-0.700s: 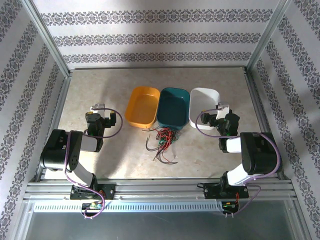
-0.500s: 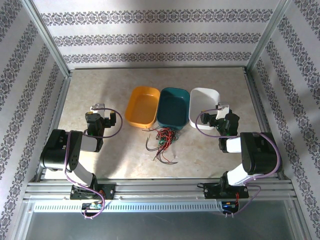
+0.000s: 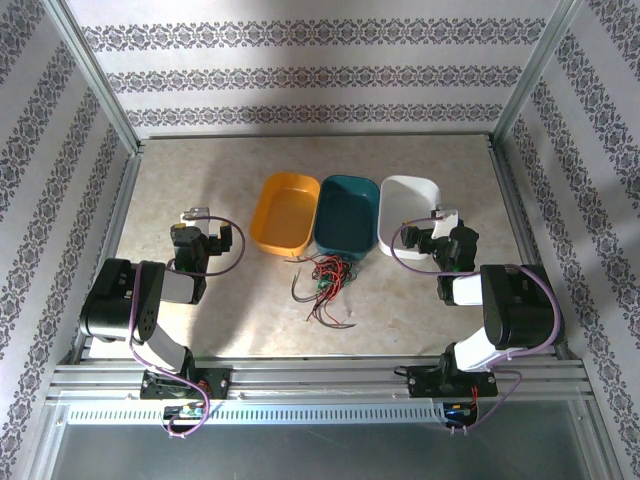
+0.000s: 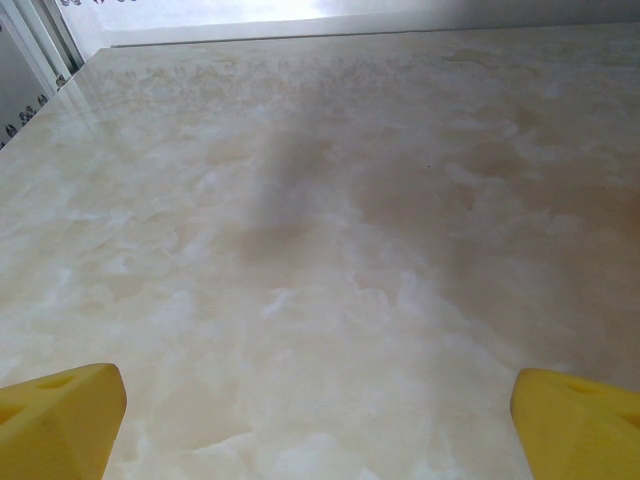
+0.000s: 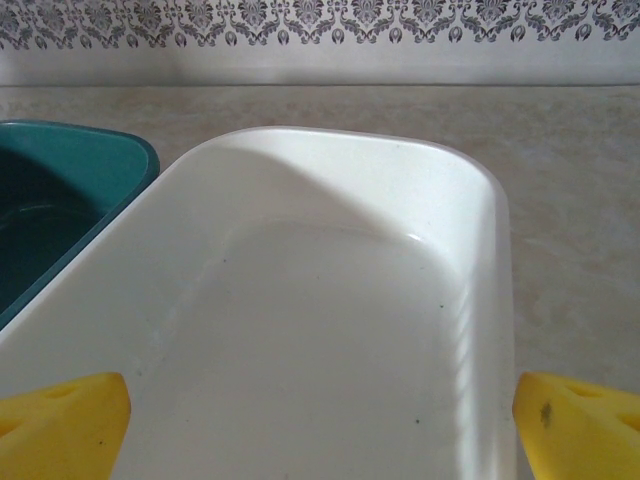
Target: Untangle the cables
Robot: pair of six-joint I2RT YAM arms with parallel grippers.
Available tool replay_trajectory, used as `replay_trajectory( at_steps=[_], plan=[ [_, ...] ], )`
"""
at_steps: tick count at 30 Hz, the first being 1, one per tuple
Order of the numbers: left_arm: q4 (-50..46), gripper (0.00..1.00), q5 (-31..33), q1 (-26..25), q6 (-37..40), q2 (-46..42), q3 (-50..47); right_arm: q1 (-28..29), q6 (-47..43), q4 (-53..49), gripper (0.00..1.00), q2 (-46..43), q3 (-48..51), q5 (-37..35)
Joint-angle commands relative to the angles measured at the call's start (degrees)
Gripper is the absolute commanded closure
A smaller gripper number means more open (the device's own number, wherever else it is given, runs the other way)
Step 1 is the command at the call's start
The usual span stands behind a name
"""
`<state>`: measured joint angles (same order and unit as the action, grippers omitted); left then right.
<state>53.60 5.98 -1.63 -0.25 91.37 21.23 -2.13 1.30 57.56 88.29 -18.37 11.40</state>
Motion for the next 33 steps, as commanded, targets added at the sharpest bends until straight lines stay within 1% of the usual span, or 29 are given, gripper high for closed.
replay_trajectory(
  at_steps=[1,13,15,16,17,18,19,20,21,22,24,25,27,29,30,31,32,33],
  plan=[
    [2.19,0.01,-0.64,0.84,-0.58,0.08,0.39,-0.07,0.58,0.36,0.02,0.22,-0.97,-0.32],
    [2.28,0.01,-0.97,0.84,-0.35,0.04,0.43,-0.10,1.12,-0.07,0.02,0.21,-0.97,-2.17],
    [-2.03,0.01,-1.84,0.84,-0.02,-1.89,1.98,-0.07,1.14,0.08,0.02,0.13,-0.97,-2.17],
    [-6.36,0.01,-1.93,0.75,0.07,-3.83,3.30,-0.15,1.20,0.18,0.02,0.21,-0.98,-2.09],
    [-13.00,0.01,-1.15,0.75,-0.78,-6.43,5.57,-0.15,1.16,0.18,0.02,0.19,-1.03,-2.08],
    [-22.27,0.01,0.60,0.83,-3.12,-8.90,8.69,-0.15,1.17,0.18,0.02,0.21,-0.97,-2.08],
    [-28.09,0.01,2.15,0.88,-4.91,-10.32,11.02,-0.20,1.25,0.02,0.02,0.21,-0.97,-2.08],
    [-32.50,0.01,2.33,0.84,-5.77,-11.73,12.71,-0.37,1.44,0.01,0.02,0.22,-0.97,-2.01],
    [-35.00,0.01,1.55,0.71,-5.89,-12.83,13.63,-0.33,1.39,-0.01,0.02,0.21,-0.98,-1.99],
    [-35.92,0.01,2.16,0.40,-6.76,-13.77,13.62,-0.33,1.34,0.01,0.02,0.14,-0.97,-2.08],
    [-35.25,0.01,6.06,-1.61,-9.07,-16.55,11.91,-0.18,1.78,0.21,0.02,-0.97,-0.97,-3.45],
    [-35.71,0.01,7.98,-2.68,-9.99,-17.96,11.35,0.24,1.51,-0.82,0.02,-2.97,-0.98,-4.48],
    [-40.52,0.01,10.28,-4.01,-13.63,-21.24,11.80,3.46,-0.37,-8.98,0.02,-10.82,-0.97,-11.41],
    [-47.34,0.01,10.32,-5.06,-17.93,-23.32,13.43,8.05,-2.27,-19.16,0.02,-18.38,-5.09,-18.73],
    [-50.06,0.01,10.84,-6.64,-18.58,-23.91,14.05,10.74,-2.44,-26.04,0.02,-21.67,-7.54,-19.89],
    [-51.95,0.01,13.27,-8.96,-18.77,-24.27,14.56,13.37,-1.58,-32.17,0.02,-23.68,-10.32,-22.95],
    [-51.95,0.01,15.75,-12.29,-17.42,-24.76,14.35,16.19,0.25,-38.98,0.02,-25.46,-13.32,-25.21],
    [-50.02,0.01,17.31,-15.87,-15.02,-25.15,13.46,18.83,2.43,-44.57,0.03,-26.80,-15.82,-25.06]
  ],
)
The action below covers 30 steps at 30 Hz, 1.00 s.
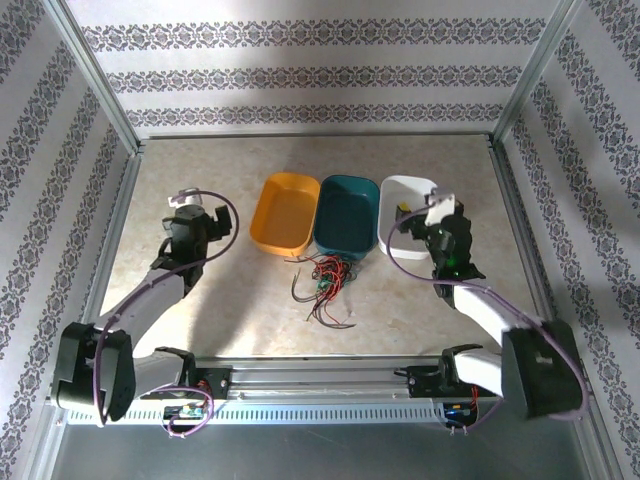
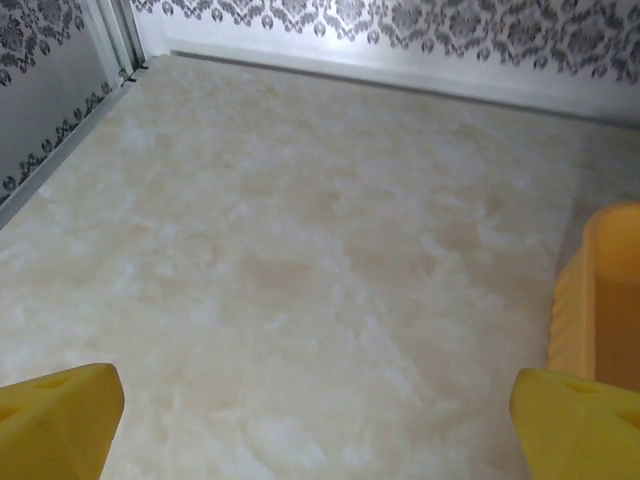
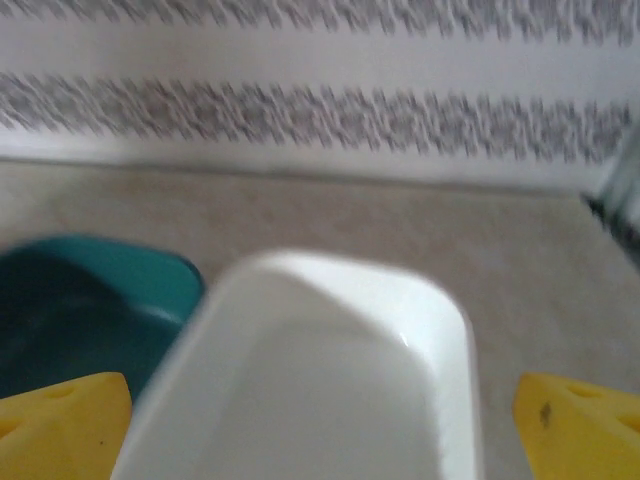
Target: Untangle the cables
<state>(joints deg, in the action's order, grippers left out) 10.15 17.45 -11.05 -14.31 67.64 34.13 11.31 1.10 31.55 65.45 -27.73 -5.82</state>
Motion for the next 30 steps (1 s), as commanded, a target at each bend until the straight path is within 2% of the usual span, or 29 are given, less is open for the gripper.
replay_trajectory(
  at_steps=[1,2,4,6,8,11,16,24,26,28,29,30],
  plan=[
    [-4.21,0.01,7.49,-9.95,0.05,-1.87,-0.55,7.73,4.04,-24.25,0.04,-4.74,-8.65,-7.14],
    [-1.93,0.01,8.99,-13.30,-0.31,-2.24,-1.51,10.71,5.81,-30.35,0.05,-4.97,-11.40,-6.42],
    [-2.25,0.01,6.96,-16.61,-5.36,-2.29,-1.26,16.73,5.84,-40.68,0.05,-4.17,-16.00,-2.54],
    [-6.00,0.01,1.36,-16.99,-13.34,-0.86,0.57,24.34,3.59,-48.57,0.06,-2.79,-19.72,0.28],
    [-7.30,0.01,-3.65,-17.08,-16.85,0.71,1.28,30.15,2.20,-53.21,0.08,-1.41,-21.98,2.94],
    [-5.41,0.01,-7.01,-17.08,-21.51,2.43,-0.57,35.49,2.79,-56.71,0.14,2.08,-24.32,7.96],
    [-4.44,0.01,-9.22,-17.39,-25.73,4.42,-2.53,38.31,3.36,-55.89,0.33,9.99,-26.56,7.69],
    [-8.62,0.01,-6.31,-22.78,-21.81,6.68,0.48,38.17,3.03,-50.29,0.47,19.28,-30.24,8.83],
    [-9.45,0.01,-5.95,-23.78,-21.06,7.48,1.17,37.85,3.11,-50.04,0.59,21.08,-31.19,9.09],
    [-9.32,0.01,-6.67,-24.21,-20.56,8.27,1.53,36.88,4.06,-49.76,0.81,21.94,-31.46,10.27],
    [-9.14,0.01,-7.12,-24.36,-20.13,8.71,1.69,36.24,4.91,-49.28,0.98,21.88,-31.36,11.23],
    [-8.73,0.01,-7.80,-24.53,-19.47,9.06,2.01,35.70,5.50,-48.84,1.00,21.39,-31.02,11.94]
  ],
)
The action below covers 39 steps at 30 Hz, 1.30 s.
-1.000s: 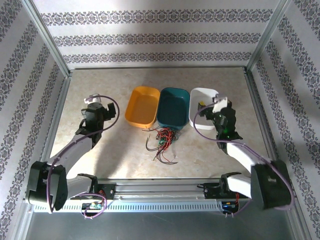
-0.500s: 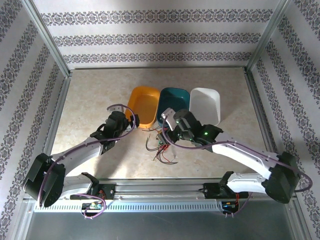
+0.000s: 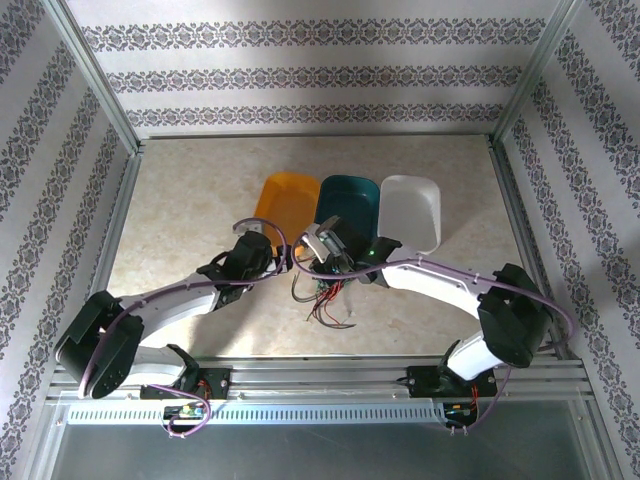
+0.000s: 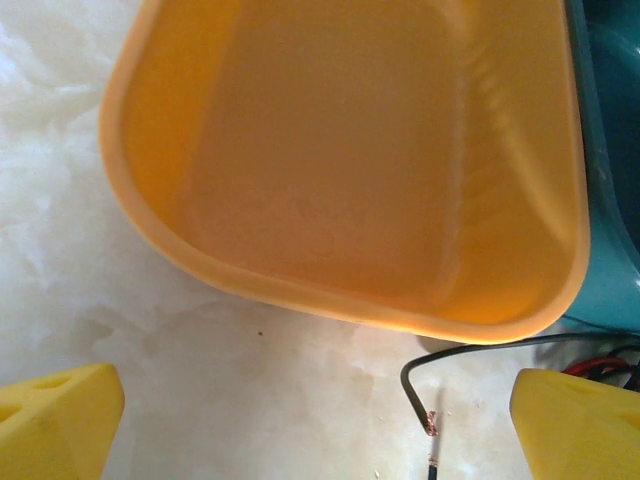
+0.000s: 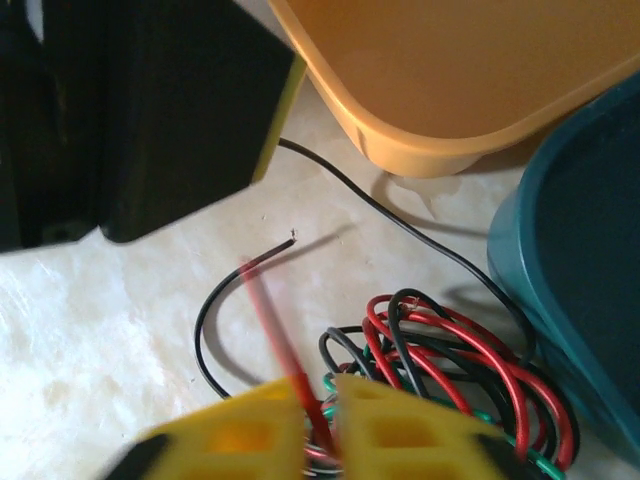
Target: Untangle the cables
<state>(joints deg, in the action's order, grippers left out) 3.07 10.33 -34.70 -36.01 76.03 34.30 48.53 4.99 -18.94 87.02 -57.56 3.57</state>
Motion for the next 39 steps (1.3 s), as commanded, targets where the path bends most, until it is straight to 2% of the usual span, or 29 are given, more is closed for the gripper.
replay_trajectory(
  at_steps=[1,6,12,19,24,28,35,37,39],
  plan=[
    [-1.46,0.01,-1.31,-0.97,2.91,0.99,2.09,-1.75,1.77,2.16,1.00,-0.92,-0.86,3.00],
    [0.17,0.01,-8.75,-1.41,8.89,2.99,4.12,-3.73,2.15,3.48,1.00,-8.52,1.35,5.84],
    [1.11,0.01,-20.08,-1.86,15.29,3.43,6.16,-9.71,5.46,5.63,1.00,-18.92,4.61,14.55],
    [0.65,0.01,-29.81,-2.13,18.21,2.31,7.81,-15.12,10.24,8.25,1.00,-21.85,5.96,19.31],
    [-1.70,0.01,-31.42,-2.90,20.53,4.48,9.79,-17.87,14.83,13.08,1.00,-23.82,6.41,21.38],
    [1.36,0.01,-31.68,-3.83,19.60,8.33,10.73,-20.23,18.36,16.10,1.00,-25.40,5.02,23.74],
    [4.25,0.01,-32.95,-5.37,20.10,17.06,14.56,-24.76,27.23,22.62,1.00,-28.00,4.61,23.03],
    [5.02,0.10,-33.33,-5.38,20.11,18.92,15.64,-25.11,28.80,23.13,1.00,-27.96,4.24,22.79],
    [5.88,0.27,-33.43,-5.46,19.84,20.65,16.74,-25.17,29.74,23.33,1.00,-28.04,4.04,22.48]
  ],
)
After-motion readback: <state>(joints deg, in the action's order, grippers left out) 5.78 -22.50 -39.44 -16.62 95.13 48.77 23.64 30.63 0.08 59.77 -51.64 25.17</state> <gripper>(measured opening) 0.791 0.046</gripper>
